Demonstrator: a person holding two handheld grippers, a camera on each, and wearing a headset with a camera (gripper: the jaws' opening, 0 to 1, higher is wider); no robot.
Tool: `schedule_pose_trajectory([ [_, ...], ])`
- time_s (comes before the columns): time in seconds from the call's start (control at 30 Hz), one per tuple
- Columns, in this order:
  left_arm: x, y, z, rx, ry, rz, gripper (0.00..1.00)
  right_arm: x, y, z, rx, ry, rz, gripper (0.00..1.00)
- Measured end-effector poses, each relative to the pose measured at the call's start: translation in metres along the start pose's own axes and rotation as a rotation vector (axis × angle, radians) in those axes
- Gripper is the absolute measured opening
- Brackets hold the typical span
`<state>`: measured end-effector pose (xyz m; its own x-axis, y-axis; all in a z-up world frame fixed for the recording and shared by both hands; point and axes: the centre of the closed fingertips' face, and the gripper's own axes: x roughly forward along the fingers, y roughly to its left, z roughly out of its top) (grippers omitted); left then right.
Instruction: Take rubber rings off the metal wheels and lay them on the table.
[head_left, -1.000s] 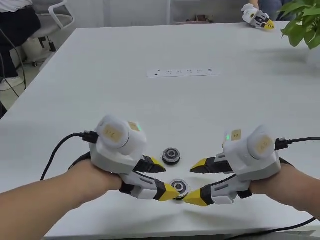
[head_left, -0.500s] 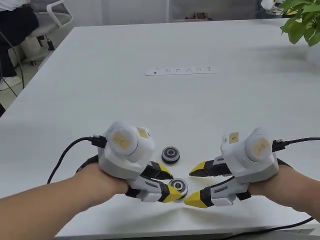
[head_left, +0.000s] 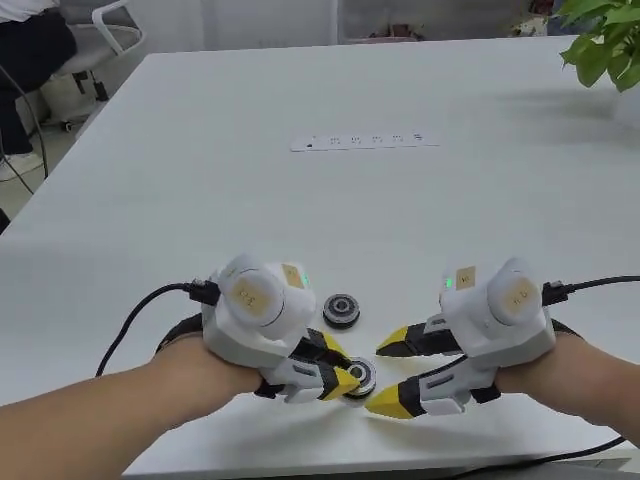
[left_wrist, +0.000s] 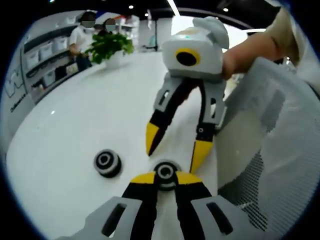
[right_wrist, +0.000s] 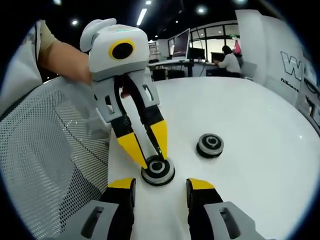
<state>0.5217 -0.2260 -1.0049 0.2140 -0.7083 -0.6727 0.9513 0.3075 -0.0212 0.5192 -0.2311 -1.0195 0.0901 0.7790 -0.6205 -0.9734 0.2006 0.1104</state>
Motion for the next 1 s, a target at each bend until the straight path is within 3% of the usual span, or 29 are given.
schedule_pose_trajectory([
  [0.3, 0.0004, -0.002, -0.0009, 0.081, 0.006, 0.016, 0.14, 0.0031, 0.0032, 0.002, 0.002, -0.005, 0.019, 0.37],
  [1.0, 0.0013, -0.001, -0.0006, 0.108, 0.004, 0.025, 0.14, 0.0061, 0.0036, 0.0044, 0.032, -0.038, 0.026, 0.24],
])
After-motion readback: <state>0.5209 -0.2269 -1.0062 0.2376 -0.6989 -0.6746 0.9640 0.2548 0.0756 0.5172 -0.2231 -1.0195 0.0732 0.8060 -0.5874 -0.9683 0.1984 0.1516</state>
